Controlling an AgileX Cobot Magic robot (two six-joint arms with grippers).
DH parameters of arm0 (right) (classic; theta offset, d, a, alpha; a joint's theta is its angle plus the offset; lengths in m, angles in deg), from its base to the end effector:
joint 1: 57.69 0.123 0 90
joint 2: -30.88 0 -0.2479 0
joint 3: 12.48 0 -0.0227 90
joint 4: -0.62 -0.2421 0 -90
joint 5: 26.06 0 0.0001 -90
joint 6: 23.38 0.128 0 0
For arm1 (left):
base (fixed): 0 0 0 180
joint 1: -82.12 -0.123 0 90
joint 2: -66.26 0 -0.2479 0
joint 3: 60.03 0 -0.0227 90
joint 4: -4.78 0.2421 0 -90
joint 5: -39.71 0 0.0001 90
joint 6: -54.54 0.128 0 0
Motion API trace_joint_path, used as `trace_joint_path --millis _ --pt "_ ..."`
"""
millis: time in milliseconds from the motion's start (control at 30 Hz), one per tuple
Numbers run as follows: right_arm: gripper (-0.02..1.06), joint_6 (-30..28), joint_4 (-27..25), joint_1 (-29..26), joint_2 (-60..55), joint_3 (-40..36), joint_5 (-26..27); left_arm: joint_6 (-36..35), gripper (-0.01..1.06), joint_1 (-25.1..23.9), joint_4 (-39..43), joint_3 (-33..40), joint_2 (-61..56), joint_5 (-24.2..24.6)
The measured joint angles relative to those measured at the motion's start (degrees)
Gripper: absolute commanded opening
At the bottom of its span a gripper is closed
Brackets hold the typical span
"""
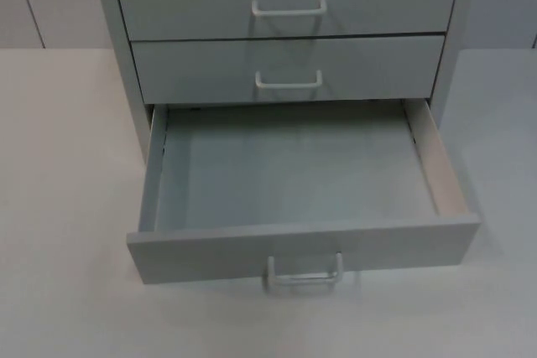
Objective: Open the drawer with the left hand, place the block into the drawer with the right hand, then close the drawer with the left hand.
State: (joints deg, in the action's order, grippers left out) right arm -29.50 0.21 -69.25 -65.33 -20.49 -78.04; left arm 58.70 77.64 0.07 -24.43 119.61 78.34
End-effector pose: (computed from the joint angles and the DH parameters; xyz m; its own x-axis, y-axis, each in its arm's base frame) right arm 0.3123 -0.0631 0.2148 -0.9120 0.0822 -0.4020 0.1055 0.9938 -0.0361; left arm 0.1950 0.0087 0.2711 -0.6070 -0.0392 -0.7937 -0.0324 0.9992 -0.0246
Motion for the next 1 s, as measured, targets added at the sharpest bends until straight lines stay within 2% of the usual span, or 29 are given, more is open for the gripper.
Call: trace_joint_path --millis 200,500,733,1000 --pt "1.05 -2.63 0.42 -2.85 -8.14 7.49 -0.52 0.12 1.05 0.00 0.00 0.00 0.00 0.00" --pt "1.05 -11.88 0.42 -3.05 -21.87 18.35 -0.42 1.42 1.05 0.00 0.00 0.00 0.00 0.00" --pt "1.05 -15.92 0.42 -3.05 -30.98 24.57 -0.42 1.42 1.05 0.00 0.00 0.00 0.00 0.00" --pt "1.05 -19.25 0.42 -3.05 -37.24 27.09 -0.07 1.42 1.05 0.00 0.00 0.00 0.00 0.00"
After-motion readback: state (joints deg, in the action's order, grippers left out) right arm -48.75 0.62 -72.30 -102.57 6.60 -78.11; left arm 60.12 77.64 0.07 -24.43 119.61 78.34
